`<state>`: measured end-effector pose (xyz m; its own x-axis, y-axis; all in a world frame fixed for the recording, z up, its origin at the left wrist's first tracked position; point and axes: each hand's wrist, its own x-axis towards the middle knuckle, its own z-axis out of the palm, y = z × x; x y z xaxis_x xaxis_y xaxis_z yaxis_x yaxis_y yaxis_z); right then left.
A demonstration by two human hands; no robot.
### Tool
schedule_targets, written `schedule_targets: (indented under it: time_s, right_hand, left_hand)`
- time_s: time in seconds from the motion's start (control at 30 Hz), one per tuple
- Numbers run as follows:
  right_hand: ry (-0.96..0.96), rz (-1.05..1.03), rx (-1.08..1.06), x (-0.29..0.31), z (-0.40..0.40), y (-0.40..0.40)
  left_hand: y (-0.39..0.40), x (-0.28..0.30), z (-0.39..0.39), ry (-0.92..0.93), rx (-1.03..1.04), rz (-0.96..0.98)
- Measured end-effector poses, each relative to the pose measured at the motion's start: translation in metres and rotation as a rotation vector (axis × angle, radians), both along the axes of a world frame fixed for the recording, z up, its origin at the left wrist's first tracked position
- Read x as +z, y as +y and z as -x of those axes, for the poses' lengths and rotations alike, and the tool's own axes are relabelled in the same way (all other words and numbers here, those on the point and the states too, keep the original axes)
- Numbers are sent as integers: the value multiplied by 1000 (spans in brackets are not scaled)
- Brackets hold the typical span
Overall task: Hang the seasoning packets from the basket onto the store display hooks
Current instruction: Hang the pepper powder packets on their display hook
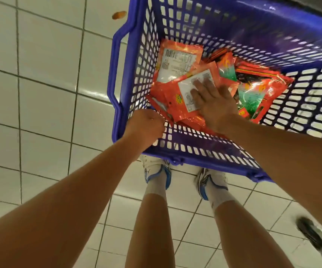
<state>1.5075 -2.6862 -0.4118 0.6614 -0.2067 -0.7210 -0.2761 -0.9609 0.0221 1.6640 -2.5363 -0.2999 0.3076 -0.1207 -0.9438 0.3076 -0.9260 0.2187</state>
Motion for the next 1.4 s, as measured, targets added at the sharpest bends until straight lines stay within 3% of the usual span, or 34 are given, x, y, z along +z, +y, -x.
schedule_targets:
  time_s: [0.17, 0.3, 0.47, 0.53, 0.57, 0.6, 0.67, 0.7, 0.87, 1.0, 1.1, 1.27, 1.4]
  right_hand:
    - [-203, -200, -264, 19, 11, -13]
    - [-411, -498, -705, 60, 0, -20]
    - [-359, -1106, -1283, 97, -13, -17]
    - [-284, -1176, -1477, 95, -15, -13]
    - [-272, -1091, -1462, 90, -14, -12]
    - [-277, -892, -1318, 82, -12, -13]
    - [-265, -396, -749, 61, -10, -18]
    - [-247, -264, -512, 48, -8, -19]
    - [34, -209, 101, -6, 1, -10]
    - [-91, -110, 100, -12, 27, -13]
    - [-205, -131, -145, 5, 35, -16]
    - [-278, -368, -1024, 60, 27, -42]
    - [-291, -765, -1741, 120, 19, -53]
  left_hand:
    - [0, -4, 2, 24, -11, 21]
    - [-8, -1, 0, 35, 96, 45]
    - [-18, -1, 9, 159, 359, 209]
    - [-15, 0, 12, 95, 450, 201]
    - [-13, 0, 13, 35, 476, 193]
    - [-11, -1, 14, -32, 452, 192]
    - [-8, -5, 16, -139, 296, 208]
    - [-7, -6, 18, -165, 226, 212]
    - [3, -22, 14, -222, 220, 160]
    - [4, -26, 13, -198, 222, 175]
    - [4, -18, 12, -155, 212, 190]
    - [-9, 13, 15, -33, 338, 195]
    - [-26, 49, 22, 67, 336, 206]
